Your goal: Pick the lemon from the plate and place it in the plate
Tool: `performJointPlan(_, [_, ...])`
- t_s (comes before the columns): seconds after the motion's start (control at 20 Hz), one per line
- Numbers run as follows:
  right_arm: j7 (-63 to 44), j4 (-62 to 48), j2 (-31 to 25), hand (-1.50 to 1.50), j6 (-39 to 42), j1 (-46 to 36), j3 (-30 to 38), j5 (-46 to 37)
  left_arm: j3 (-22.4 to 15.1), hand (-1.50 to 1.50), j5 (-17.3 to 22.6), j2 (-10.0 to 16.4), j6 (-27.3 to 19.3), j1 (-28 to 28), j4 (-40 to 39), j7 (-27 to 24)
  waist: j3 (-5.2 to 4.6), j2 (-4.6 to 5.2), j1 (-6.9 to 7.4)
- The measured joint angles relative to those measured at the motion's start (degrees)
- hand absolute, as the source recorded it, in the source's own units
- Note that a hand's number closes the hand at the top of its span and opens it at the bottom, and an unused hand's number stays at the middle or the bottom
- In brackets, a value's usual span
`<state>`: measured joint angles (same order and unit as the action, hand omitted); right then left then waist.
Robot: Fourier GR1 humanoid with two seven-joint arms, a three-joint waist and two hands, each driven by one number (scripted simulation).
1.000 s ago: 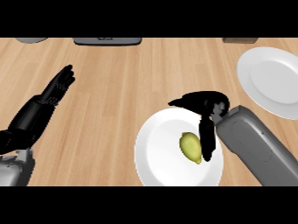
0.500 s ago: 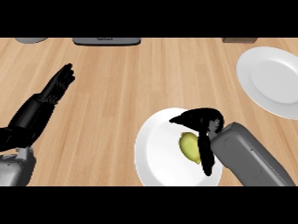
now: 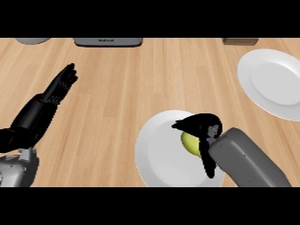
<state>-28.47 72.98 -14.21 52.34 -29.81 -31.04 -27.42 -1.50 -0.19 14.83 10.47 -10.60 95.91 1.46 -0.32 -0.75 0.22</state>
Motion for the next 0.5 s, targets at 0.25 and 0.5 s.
performJointPlan(0.25, [7.0,0.7,-1.7,1.50,-3.4,0.2,-2.5,-5.2,1.2,0.00,0.6,0.8,1.4,1.0,1.2,-0.2,-0.15,-0.14,0.09])
performJointPlan(0.5, [11.2,1.4,-1.8,1.50,-7.3,0.9,-3.0,-9.7,1.7,0.00,-0.3,0.1,1.6,1.2,0.2,-1.3,-0.16,-0.11,-0.10])
